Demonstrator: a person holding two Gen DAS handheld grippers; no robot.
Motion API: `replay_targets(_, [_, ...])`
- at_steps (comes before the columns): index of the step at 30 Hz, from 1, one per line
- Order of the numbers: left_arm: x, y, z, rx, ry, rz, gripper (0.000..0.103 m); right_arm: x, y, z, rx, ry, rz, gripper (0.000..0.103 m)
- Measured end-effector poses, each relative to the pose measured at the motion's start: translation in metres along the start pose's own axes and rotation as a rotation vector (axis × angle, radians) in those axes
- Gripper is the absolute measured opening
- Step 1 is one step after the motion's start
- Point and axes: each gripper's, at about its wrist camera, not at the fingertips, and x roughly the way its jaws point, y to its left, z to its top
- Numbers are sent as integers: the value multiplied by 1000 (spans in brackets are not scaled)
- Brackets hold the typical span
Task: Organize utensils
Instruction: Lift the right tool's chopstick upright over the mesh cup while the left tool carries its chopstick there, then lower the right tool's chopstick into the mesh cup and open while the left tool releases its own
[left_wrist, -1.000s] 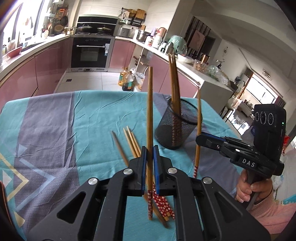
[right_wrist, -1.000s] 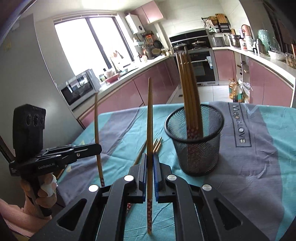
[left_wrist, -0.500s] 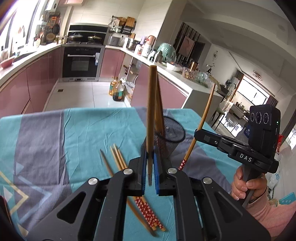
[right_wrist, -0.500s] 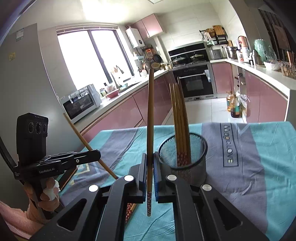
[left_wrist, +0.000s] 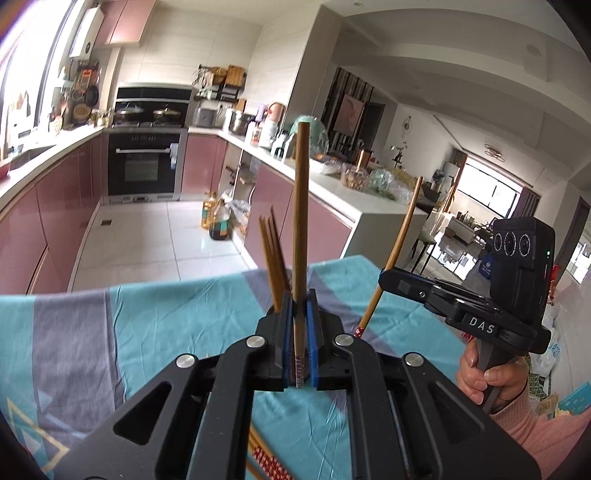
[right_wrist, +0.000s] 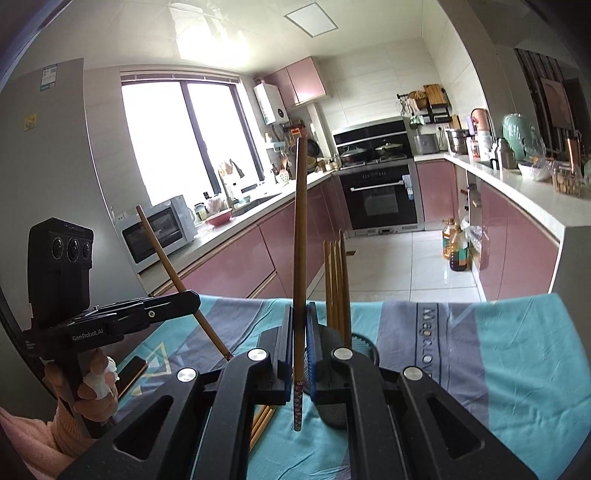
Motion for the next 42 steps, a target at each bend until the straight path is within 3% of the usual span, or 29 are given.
replay_targets(8, [7,-15,25,38,-42,-2,7,1,-2,19,-23,-49,-24,6])
replay_targets(15, [25,-19,24,49,-11,19,8,16,-5,22,-44,-40,-68,6])
replay_targets(32, [91,-9,-3,100,223,42,8,76,-22,-8,-47,201,-131,6])
replay_targets(42, [115,-1,-6,89,284,42,8,97,-28,-11,-33,267,-139,6])
